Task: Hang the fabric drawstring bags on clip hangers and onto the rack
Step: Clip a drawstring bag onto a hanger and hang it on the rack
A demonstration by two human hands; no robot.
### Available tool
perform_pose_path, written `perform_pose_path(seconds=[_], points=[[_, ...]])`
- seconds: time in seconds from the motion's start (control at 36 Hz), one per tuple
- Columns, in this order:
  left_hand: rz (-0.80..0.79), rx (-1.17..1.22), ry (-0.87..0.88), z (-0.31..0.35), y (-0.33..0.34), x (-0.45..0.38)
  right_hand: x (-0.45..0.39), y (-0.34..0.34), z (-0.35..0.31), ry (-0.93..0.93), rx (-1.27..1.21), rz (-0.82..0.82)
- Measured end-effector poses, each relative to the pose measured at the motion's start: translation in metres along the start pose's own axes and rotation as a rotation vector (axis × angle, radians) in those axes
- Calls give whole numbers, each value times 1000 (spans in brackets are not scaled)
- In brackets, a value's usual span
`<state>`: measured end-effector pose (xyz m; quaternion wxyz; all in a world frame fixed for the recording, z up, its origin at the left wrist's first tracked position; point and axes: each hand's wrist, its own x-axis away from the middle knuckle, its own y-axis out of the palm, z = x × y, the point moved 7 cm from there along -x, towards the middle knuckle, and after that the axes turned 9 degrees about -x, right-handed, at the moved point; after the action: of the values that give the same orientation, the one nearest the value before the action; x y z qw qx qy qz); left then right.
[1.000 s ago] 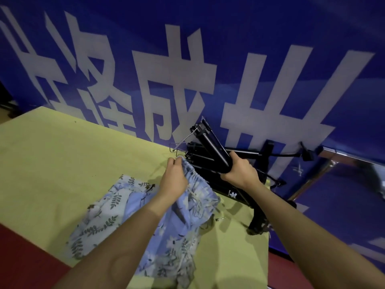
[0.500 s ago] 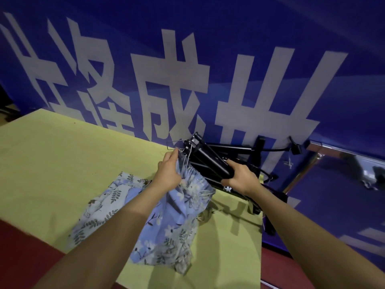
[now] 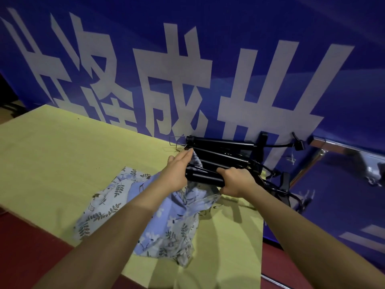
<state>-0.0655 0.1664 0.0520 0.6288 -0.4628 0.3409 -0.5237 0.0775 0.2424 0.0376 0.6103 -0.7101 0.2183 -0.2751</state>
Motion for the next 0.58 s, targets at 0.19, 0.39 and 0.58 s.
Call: perform_pose_path(seconds=[0.19, 0.39, 0.58], points=[[-73, -31, 71, 14, 26, 0, -11, -7, -17, -66, 103, 4], [89, -529, 140, 25, 16, -2, -15, -12, -35, -222, 148, 117], [225, -711, 43, 15, 16, -19, -15, -26, -41, -346, 234, 442]])
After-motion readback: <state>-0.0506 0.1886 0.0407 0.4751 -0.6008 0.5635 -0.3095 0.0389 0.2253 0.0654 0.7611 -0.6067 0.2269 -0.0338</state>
